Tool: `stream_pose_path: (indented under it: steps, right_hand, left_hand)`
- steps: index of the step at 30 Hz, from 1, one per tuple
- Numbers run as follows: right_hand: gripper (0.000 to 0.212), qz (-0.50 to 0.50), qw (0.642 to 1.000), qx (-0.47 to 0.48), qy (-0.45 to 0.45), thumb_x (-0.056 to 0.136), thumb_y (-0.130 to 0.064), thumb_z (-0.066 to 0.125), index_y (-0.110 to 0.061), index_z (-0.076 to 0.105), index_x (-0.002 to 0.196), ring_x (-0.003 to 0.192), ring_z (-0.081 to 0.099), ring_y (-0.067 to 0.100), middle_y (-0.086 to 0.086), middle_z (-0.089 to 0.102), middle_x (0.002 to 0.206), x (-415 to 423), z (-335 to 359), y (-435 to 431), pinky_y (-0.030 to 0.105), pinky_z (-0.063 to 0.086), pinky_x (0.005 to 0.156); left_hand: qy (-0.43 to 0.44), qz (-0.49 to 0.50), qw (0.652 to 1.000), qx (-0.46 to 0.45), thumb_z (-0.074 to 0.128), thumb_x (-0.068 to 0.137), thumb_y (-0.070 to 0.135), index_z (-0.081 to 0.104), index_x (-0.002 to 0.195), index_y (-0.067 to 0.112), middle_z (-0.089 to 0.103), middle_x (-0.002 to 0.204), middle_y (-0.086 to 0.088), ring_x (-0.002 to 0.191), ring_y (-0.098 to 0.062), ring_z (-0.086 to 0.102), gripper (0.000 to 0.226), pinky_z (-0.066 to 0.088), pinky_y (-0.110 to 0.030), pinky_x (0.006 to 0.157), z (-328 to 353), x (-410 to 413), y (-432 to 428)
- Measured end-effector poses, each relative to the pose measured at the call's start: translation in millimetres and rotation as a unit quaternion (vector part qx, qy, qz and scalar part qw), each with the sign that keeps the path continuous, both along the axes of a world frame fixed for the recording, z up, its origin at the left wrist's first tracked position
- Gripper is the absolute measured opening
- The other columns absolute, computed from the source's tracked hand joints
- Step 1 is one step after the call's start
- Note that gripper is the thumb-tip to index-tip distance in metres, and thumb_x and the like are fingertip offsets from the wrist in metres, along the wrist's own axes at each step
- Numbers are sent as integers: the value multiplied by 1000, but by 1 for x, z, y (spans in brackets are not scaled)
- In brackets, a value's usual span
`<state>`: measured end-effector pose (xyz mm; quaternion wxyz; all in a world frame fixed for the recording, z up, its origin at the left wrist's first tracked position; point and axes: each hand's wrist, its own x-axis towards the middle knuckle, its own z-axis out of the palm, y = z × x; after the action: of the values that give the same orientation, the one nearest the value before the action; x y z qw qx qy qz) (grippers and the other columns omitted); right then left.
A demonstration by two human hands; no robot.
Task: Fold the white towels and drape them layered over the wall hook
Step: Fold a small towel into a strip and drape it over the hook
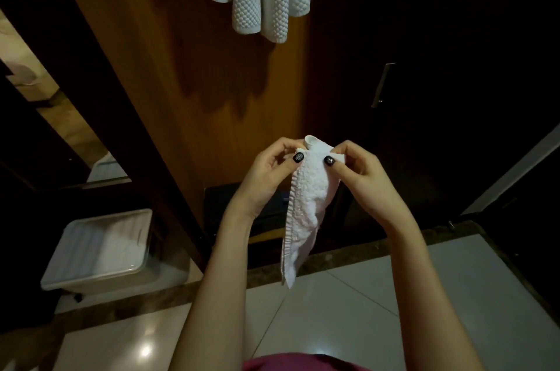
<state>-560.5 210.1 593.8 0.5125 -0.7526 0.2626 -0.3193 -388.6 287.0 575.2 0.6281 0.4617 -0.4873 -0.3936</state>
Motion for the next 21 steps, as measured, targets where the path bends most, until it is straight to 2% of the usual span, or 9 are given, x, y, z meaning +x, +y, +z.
stream_pose_path:
  steps: [5,10,13,15,17,19,21]
  right_hand:
    - [13,-20,1000,-23,3,97,-21,58,-10,60,91,75,56,8,7,59,85,2,8,-4,18,45,63]
    - [12,-52,997,-58,29,90,-24,69,-15,61,86,76,63,9,-1,65,85,2,24,-11,27,50,63]
    - [20,-79,990,-107,49,86,-29,73,-17,57,82,76,64,17,4,66,84,6,40,-14,32,52,61]
    - [21,-84,986,-139,46,88,-28,70,-19,53,81,67,57,12,1,62,78,11,52,-19,29,47,56]
    - [21,-92,981,-168,33,89,-23,69,-20,50,80,63,48,4,-6,54,73,20,65,-25,22,41,54]
    - [22,-107,978,-179,3,86,-16,71,-17,50,81,64,46,5,-5,53,72,30,79,-32,21,38,55]
    - [23,-125,974,-184,-30,83,-11,71,-16,49,79,65,46,7,0,54,72,39,95,-40,23,38,55]
  left_hand:
    - [-23,9,999,-35,58,93,20,64,97,22,65,98,11,99,-8,59,8,46,-21,85,8,-1,-3]
    - [-66,67,994,-61,54,98,11,60,97,20,68,91,16,87,-1,64,12,52,-18,73,18,-8,-12]
    - [-72,112,989,-63,54,98,13,61,95,26,69,92,13,82,-8,68,15,56,-25,68,29,-11,-20]
    - [-83,135,984,-81,56,98,15,61,94,29,69,95,9,83,-12,68,16,57,-28,68,39,-9,-27]
    - [-98,156,978,-102,57,98,16,59,96,29,66,98,6,87,-8,66,14,54,-23,71,50,-7,-35]
    - [-103,186,971,-115,59,96,17,54,101,28,61,101,6,91,-1,61,13,50,-18,78,57,-3,-43]
    - [-112,226,960,-121,63,94,19,51,100,21,57,99,5,89,-2,56,14,47,-15,79,58,2,-49]
